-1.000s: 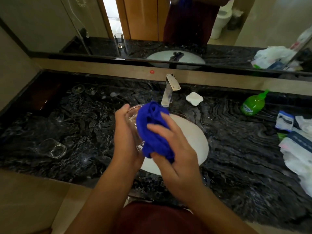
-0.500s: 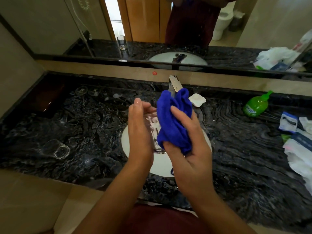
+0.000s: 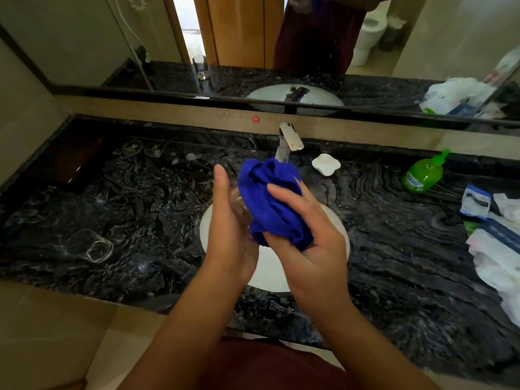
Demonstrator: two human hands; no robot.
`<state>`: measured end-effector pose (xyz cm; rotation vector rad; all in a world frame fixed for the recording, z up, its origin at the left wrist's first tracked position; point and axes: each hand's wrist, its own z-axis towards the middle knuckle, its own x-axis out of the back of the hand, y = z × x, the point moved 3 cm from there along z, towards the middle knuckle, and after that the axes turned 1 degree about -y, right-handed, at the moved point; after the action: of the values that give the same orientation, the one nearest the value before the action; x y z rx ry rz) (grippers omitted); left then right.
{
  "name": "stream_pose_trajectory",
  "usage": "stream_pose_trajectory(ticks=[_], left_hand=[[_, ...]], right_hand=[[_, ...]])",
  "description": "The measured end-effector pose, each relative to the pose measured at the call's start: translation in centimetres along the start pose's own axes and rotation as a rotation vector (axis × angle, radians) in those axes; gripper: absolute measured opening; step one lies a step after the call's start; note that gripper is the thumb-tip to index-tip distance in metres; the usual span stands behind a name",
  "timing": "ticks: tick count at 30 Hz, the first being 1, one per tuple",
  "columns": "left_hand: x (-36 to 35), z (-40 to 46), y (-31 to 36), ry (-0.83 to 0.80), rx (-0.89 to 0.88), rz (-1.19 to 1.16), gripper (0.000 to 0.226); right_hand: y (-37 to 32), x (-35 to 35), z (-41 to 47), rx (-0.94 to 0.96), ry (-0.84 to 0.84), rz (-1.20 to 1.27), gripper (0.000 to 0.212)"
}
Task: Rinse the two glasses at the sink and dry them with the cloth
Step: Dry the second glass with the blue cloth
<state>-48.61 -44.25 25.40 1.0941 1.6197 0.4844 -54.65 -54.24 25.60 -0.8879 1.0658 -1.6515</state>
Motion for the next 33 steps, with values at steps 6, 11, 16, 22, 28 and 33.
stream_pose_trajectory(ticks=[6,11,16,22,28,33], left_hand=[[0.6,0.6,1.7,0.044,0.027,-0.097,0.052],[0.3,0.1,1.4,0.003,0.025,-0.087,0.049],[-0.3,-0.7,0.3,0.005,-0.056,-0.031,0.038],[-0.5,-0.9,1.7,-0.002,-0.129,-0.115,0.039],[1.3,0.5,3.8,0.152,-0.135,-0.047,0.046],[0.2,-0.6,1.9,0.062,-0.135,-0.027,0.042]], right_hand=[[0.1,-1.0,-2.4,0.195,-0.144,-0.213,0.043],[-0.4,-1.3,-1.4,0.256,-0.146,-0.289,0.047],[-2.2,-0.2,2.3,0.127,-0.089,-0.152,0.047],[-1.7,-1.4,-0.2,0.188,-0.093,-0.19,0.048],[-0.1,-1.6,-2.9,0.264,-0.177,-0.251,0.052],[-0.9,-0.5,1.1,-0.101,0.0,0.104,0.033]])
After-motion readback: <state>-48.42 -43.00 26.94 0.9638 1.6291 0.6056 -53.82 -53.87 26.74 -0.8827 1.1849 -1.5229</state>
